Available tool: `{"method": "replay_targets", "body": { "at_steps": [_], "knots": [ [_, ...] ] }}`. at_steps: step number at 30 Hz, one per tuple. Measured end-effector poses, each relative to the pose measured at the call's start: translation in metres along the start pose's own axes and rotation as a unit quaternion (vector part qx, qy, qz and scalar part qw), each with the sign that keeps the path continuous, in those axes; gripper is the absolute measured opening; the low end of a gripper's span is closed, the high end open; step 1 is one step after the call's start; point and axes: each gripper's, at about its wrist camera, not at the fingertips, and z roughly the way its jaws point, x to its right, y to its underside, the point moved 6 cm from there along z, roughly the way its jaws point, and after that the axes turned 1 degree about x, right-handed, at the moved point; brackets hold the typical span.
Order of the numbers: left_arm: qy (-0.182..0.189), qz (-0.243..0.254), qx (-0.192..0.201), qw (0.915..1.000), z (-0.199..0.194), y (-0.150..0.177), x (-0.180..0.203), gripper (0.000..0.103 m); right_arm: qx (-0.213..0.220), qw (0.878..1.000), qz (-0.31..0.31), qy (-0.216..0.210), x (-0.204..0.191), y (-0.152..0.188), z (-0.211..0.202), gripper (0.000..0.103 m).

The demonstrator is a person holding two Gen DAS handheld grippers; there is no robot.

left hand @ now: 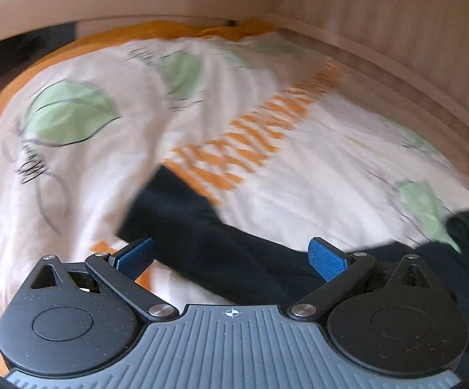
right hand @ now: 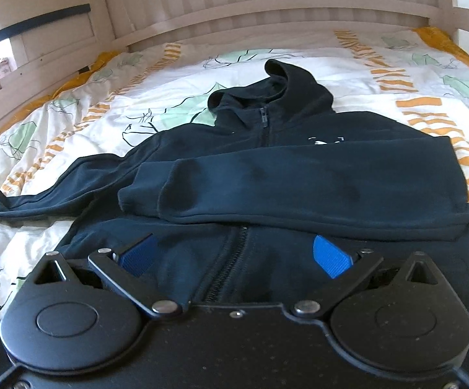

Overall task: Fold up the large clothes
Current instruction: 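Grasp the other sleeve cuff with the left gripper, then carry the held sleeve across the hoodie front with the left gripper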

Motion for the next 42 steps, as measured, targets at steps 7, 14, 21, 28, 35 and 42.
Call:
{"method": "replay_targets", "body": {
  "at_steps": [7,14,21,28,35,42],
  "knots": [
    [-0.001,-0.089,-0.012,0.9960,0.020,-0.003,-0.031,0.037,-0.014,1.000,-0.006,0.006,-0.006,0.006,0.006,0.102],
    [0.024,-0.044,0.027,0.9984,0.004,-0.016,-0.004,0.017,-0.027,1.000,0.004,0.013,-0.005,0.018,0.005,0.102],
    [0.089,0.003,0.061,0.9941,-0.031,-0.041,0.076,0.016,-0.024,0.999,0.021,0.012,0.001,0.028,-0.001,0.102],
    [0.197,0.070,0.091,0.9738,-0.077,-0.053,0.199,0.016,-0.015,0.999,0.024,0.024,0.016,0.030,-0.010,0.102],
    [0.285,0.123,0.084,0.9470,-0.107,-0.028,0.308,0.016,-0.002,0.999,0.029,0.038,0.039,0.037,-0.016,0.102],
    [0.335,0.156,0.037,0.9283,-0.097,0.032,0.393,0.016,0.021,0.999,0.022,0.026,0.047,0.043,-0.020,0.102]
  ]
}}
